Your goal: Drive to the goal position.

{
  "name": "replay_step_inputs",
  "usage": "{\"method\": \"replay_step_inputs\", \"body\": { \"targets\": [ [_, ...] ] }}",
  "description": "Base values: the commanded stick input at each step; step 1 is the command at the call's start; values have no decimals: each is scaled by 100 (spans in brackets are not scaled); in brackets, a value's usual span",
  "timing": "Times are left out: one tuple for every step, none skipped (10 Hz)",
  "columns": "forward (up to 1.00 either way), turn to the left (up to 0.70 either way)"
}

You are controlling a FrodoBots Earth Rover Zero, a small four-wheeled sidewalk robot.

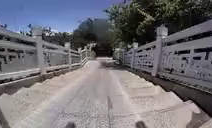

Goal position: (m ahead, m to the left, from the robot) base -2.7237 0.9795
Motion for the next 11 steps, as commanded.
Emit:
{"method": "replay_step_inputs", "body": {
  "targets": [
    [0, 0],
    [0, 0],
    [0, 0],
    [0, 0],
    [14, 0],
    [45, 23],
    [45, 21],
    [45, 2],
    [45, 0],
    [45, 0],
    [45, 4]
  ]
}}
